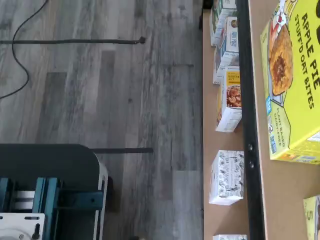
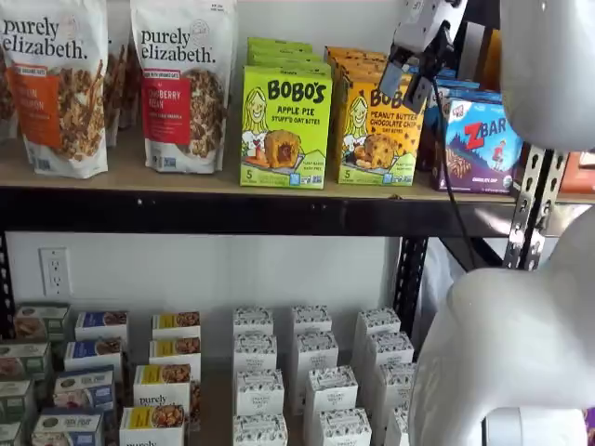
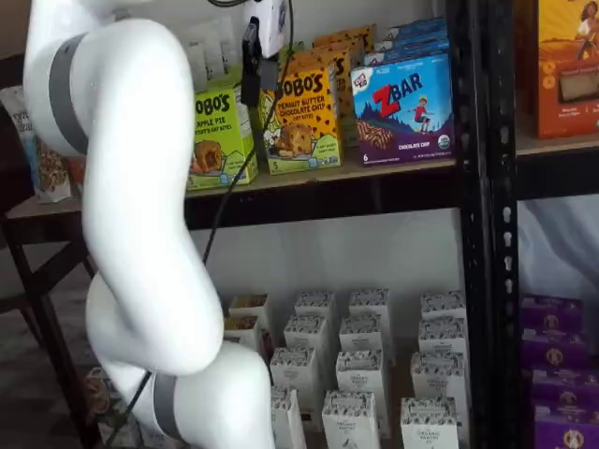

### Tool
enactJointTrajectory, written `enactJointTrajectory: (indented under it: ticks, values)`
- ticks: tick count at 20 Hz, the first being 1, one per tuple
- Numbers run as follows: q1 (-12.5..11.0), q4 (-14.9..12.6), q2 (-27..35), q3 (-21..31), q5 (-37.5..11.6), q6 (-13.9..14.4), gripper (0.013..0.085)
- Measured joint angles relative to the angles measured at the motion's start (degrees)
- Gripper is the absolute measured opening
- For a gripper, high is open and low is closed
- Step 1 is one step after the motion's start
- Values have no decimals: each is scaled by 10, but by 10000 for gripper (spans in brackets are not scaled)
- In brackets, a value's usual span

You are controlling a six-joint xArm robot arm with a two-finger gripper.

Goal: Pick up the orange box on the top shelf, the fifth box from the left

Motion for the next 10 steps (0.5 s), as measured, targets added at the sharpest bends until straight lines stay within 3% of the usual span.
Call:
enactJointTrajectory:
  ticks: [5, 10]
  values:
    - [-3, -12, -17, 0, 6, -1, 850]
    - [-14, 6, -42, 23, -21, -5, 850]
